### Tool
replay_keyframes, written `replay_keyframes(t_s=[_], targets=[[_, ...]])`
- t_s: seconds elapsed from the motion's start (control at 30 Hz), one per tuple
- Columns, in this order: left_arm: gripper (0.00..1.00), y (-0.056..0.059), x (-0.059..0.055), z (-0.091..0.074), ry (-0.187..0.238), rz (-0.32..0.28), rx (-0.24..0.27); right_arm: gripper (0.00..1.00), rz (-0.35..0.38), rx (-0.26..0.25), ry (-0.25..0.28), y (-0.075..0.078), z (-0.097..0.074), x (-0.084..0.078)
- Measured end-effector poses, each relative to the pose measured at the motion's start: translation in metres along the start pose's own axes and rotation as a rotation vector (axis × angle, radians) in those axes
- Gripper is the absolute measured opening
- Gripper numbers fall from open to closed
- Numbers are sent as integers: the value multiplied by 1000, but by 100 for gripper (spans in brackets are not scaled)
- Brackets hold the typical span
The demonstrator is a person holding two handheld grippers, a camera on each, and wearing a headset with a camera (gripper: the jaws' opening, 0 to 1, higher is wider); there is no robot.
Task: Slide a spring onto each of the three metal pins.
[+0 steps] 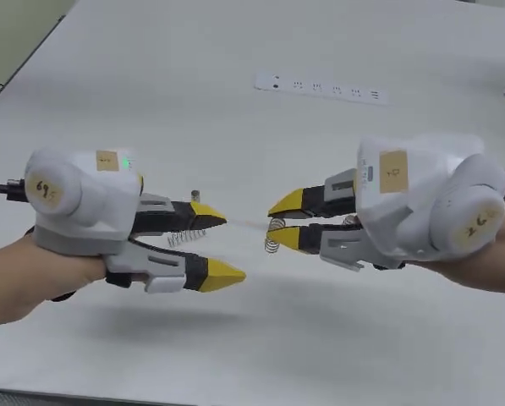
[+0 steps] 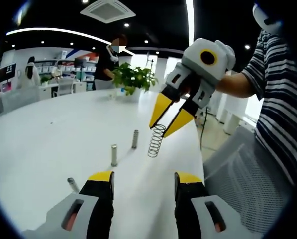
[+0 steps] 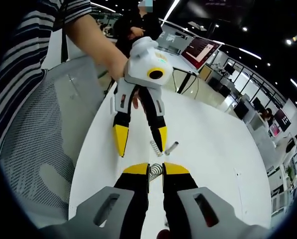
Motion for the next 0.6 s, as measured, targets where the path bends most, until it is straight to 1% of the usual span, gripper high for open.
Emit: replay_keyframes(t_s=[0.2, 0.3, 0.33, 0.4, 0.43, 0.57, 0.6], targets=[[47, -8, -5, -13, 4, -20, 33, 7, 11, -22, -5, 4, 1, -4], [50, -11, -10, -19, -4, -26, 45, 7, 11, -41, -8, 5, 0, -5], [52, -12, -13, -21, -17, -20, 53, 7, 16, -41, -6, 5, 0, -6], [58, -14, -17, -24, -28, -24, 62, 7, 16, -43, -8, 6, 0, -6], [62, -14, -18, -26, -27, -23, 71, 7, 14, -44, -12, 6, 0, -7], [67, -18, -24, -35, -29, -41, 91, 7, 17, -49, -14, 7, -1, -8], [71, -19, -25, -36, -28, -41, 96, 7, 17, -51, -14, 7, -1, -8]])
Point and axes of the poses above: the centre of the closed fingertips' face, and the gripper's own axes: z roughly forward along the fingers, y roughly to its right, x roughly out of its top, the point moved 7 cm from there along -z, roughly backward along the fingers, and after that the axes turned 7 degrees about -y, right-handed, at the moved point
